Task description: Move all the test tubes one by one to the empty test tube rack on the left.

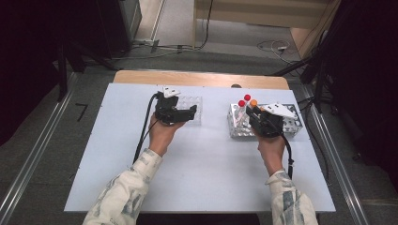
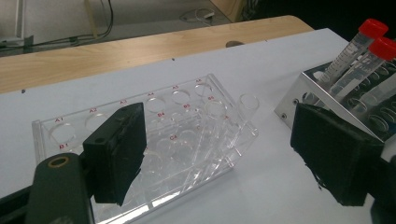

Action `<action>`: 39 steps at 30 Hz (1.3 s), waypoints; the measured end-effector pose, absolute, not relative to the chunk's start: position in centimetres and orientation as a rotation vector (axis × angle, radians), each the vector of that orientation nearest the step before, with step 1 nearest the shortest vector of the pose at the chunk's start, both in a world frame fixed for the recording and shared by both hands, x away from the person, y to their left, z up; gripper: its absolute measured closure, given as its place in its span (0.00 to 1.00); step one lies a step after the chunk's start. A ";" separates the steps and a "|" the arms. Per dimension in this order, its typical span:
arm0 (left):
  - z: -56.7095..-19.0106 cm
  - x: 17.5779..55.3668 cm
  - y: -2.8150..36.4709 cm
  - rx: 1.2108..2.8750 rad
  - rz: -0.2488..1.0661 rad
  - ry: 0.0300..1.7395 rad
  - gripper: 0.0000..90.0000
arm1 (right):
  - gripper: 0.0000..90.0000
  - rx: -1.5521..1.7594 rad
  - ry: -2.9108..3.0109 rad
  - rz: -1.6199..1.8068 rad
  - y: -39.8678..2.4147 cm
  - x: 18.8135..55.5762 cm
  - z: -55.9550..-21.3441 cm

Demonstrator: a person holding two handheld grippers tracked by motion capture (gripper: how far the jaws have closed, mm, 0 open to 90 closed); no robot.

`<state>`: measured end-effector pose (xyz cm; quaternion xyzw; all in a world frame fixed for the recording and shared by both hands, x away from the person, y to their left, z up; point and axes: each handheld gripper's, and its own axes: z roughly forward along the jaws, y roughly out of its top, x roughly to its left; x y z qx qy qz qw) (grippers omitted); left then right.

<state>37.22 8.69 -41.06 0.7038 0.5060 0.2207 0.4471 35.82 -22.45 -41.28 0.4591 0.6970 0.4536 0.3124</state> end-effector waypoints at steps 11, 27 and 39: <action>-40.9 37.1 8.8 1.737 0.548 1.252 0.22 | 0.79 1.169 1.875 1.233 -22.2 34.7 -40.3; -40.8 37.0 8.8 1.742 0.550 1.250 0.22 | 0.79 1.083 1.958 1.283 -18.8 33.7 -40.7; -40.6 36.3 8.7 1.749 0.539 1.227 0.22 | 0.79 1.054 2.053 1.288 -15.2 33.9 -42.3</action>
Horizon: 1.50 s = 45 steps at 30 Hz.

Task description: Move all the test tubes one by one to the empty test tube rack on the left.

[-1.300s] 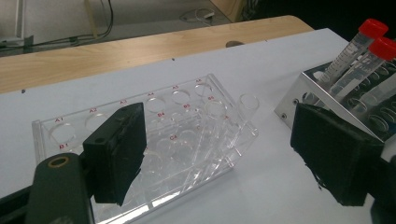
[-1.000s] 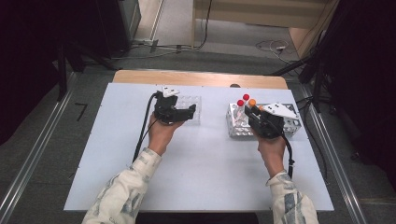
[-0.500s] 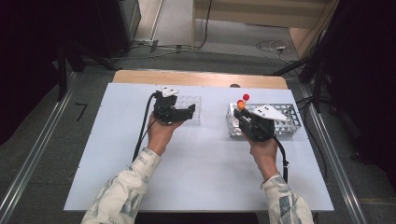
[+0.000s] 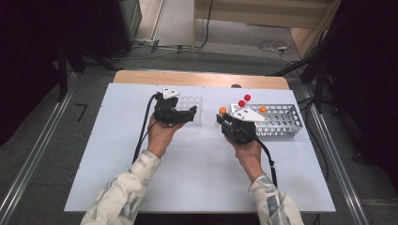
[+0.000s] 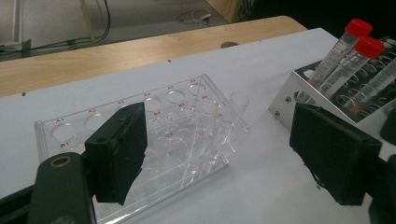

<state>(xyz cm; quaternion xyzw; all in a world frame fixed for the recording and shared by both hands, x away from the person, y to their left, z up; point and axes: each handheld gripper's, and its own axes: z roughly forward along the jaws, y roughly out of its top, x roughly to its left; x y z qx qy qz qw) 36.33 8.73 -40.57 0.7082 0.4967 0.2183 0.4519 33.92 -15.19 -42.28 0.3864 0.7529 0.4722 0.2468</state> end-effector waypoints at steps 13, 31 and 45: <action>-40.2 34.8 7.2 1.787 0.483 1.126 0.27 | 0.79 1.053 2.189 1.241 -11.7 35.0 -45.0; -41.2 34.6 6.3 1.878 0.397 1.019 0.75 | 0.79 1.003 2.211 1.263 -9.8 34.5 -44.8; -40.3 34.7 7.2 1.840 0.414 1.032 0.78 | 0.50 0.979 2.251 1.246 -9.9 34.3 -44.8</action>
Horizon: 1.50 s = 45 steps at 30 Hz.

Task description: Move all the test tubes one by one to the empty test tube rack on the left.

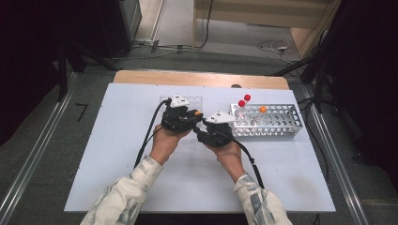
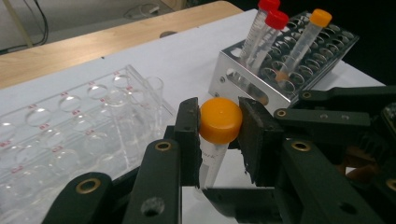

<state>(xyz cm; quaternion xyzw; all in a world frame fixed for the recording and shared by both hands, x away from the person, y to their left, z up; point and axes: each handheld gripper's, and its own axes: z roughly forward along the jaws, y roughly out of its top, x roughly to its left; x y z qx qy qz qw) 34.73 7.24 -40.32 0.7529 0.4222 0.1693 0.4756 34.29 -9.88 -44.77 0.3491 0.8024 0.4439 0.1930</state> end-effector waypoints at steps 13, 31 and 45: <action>-37.9 35.7 9.1 1.798 0.476 1.078 0.78 | 0.44 1.003 2.235 1.239 -11.7 33.9 -44.7; -35.7 37.7 10.5 1.747 0.564 1.134 0.78 | 0.44 1.026 2.218 1.242 -13.1 33.6 -44.6; -36.6 38.8 10.5 1.753 0.588 1.165 0.78 | 0.44 1.035 2.211 1.240 -13.8 33.5 -44.8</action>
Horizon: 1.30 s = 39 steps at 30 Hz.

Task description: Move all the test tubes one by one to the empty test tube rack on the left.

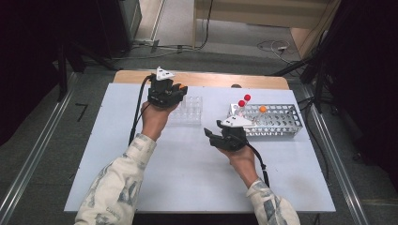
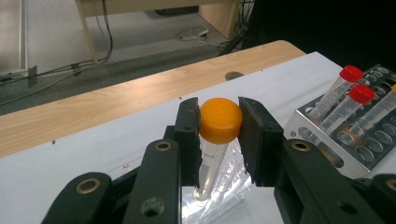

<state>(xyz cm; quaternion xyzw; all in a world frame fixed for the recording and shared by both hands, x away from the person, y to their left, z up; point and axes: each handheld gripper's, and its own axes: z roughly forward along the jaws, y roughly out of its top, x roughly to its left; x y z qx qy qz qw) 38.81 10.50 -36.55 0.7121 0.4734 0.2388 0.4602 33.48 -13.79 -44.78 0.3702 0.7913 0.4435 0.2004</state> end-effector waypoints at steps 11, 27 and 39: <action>-37.9 39.0 9.6 1.793 0.594 1.169 0.78 | 0.44 1.039 2.212 1.246 -14.1 33.5 -44.9; -40.8 39.2 9.5 1.808 0.565 1.213 0.77 | 0.44 1.038 2.217 1.242 -14.1 33.5 -44.9; -40.6 39.2 9.8 1.797 0.545 1.225 0.67 | 0.44 1.038 2.214 1.245 -14.3 33.5 -44.8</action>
